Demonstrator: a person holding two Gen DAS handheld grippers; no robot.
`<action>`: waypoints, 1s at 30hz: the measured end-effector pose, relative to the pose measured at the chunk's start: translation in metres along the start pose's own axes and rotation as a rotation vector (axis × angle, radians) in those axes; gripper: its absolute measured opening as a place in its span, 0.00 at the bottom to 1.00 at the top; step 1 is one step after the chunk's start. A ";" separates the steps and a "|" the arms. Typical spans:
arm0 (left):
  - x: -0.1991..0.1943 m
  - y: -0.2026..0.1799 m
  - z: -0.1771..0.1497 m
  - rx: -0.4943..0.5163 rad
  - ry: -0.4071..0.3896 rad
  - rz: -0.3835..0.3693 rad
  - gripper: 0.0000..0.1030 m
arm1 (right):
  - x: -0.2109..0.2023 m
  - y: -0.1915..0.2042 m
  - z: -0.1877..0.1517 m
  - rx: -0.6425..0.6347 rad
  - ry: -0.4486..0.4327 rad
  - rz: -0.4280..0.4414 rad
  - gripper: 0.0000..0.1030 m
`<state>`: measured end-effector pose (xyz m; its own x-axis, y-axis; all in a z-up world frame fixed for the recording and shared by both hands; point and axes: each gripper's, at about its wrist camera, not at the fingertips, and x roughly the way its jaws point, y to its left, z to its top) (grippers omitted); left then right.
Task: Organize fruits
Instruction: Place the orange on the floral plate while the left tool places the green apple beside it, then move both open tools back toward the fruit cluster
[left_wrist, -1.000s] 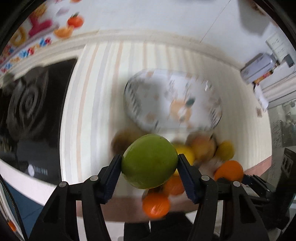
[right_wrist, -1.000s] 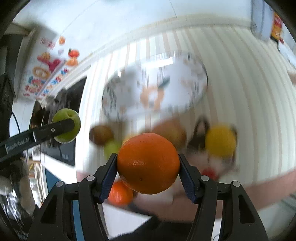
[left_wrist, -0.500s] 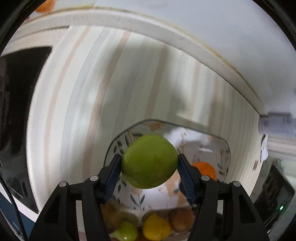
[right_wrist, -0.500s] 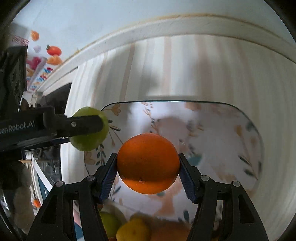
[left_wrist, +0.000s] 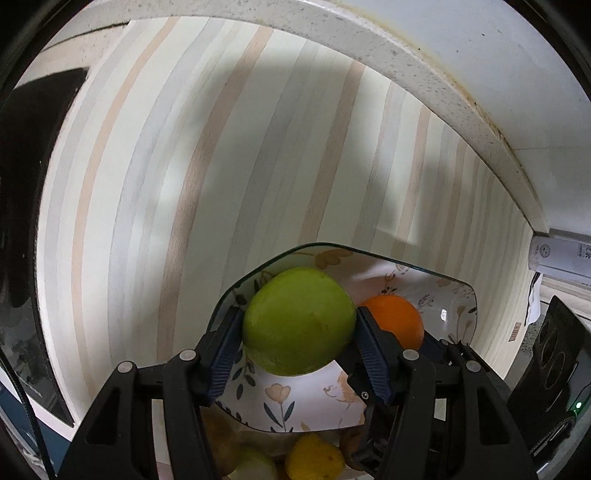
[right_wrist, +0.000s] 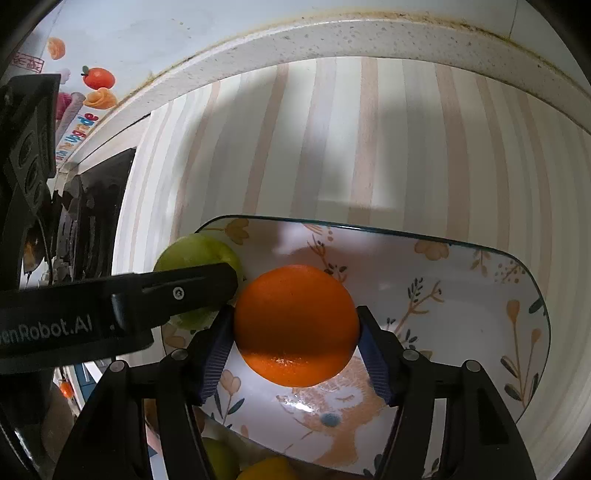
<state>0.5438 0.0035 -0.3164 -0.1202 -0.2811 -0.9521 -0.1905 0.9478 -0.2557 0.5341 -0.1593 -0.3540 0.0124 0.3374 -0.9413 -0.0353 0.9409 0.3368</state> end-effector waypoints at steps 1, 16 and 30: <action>0.000 -0.001 0.000 0.007 0.001 0.007 0.57 | -0.001 -0.001 0.000 0.006 0.003 -0.007 0.81; -0.043 -0.011 -0.025 0.116 -0.172 0.182 0.86 | -0.051 -0.010 -0.038 0.068 -0.032 -0.136 0.92; -0.082 -0.006 -0.125 0.222 -0.371 0.304 0.86 | -0.116 -0.007 -0.130 0.085 -0.146 -0.257 0.92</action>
<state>0.4333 0.0024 -0.2160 0.2230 0.0460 -0.9737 0.0154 0.9986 0.0507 0.4031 -0.2091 -0.2502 0.1535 0.0834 -0.9846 0.0709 0.9929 0.0951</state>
